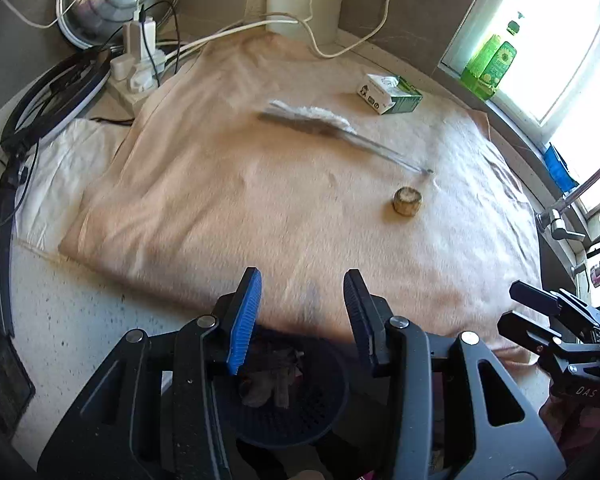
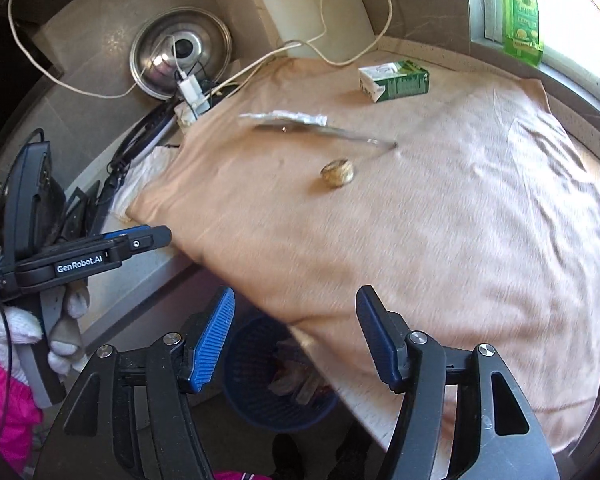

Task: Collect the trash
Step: 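Move both open tools back toward the crumpled tissue and round brown cap, then grasp the white tissue with the left tool while the right tool grasps the brown cap, then lift the tissue and brown cap and carry them over the wastebasket, then open both tools to drop the tissue and cap into the basket, then move both open tools back over the towel toward the white stick and carton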

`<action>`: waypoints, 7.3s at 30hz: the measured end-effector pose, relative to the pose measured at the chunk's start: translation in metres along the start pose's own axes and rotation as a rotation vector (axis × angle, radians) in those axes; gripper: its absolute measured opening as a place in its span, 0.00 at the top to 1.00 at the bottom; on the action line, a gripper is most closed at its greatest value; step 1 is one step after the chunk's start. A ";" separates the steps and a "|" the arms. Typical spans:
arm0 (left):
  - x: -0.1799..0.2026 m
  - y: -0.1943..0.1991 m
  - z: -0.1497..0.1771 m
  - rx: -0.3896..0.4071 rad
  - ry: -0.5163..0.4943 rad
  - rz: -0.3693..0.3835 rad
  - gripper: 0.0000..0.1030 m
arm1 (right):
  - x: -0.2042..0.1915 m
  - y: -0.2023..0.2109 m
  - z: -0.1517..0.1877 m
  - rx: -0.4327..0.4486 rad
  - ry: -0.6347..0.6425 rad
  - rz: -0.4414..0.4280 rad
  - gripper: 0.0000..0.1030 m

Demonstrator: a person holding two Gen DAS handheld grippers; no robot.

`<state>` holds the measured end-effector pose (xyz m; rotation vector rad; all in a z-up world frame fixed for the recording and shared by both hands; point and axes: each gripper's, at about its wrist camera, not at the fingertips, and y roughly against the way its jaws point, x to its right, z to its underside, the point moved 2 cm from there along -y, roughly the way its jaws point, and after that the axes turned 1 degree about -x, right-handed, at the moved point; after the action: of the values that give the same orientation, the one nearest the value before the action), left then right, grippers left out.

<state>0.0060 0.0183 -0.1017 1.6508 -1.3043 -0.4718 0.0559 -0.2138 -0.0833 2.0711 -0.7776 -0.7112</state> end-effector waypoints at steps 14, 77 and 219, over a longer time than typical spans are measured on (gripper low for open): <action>0.035 -0.040 -0.107 0.016 -0.053 -0.004 0.45 | 0.034 -0.027 -0.062 -0.019 0.024 -0.051 0.39; 0.005 -0.098 -0.151 -0.026 -0.066 -0.080 0.93 | 0.023 -0.092 -0.085 -0.073 0.146 -0.032 0.70; -0.044 -0.028 0.137 -0.214 0.082 -0.046 0.64 | -0.056 -0.047 0.072 -0.187 0.147 -0.087 0.54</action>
<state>-0.0991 -0.0015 -0.2012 1.5079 -1.1171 -0.5468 -0.0185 -0.1844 -0.1481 1.9704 -0.5206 -0.6453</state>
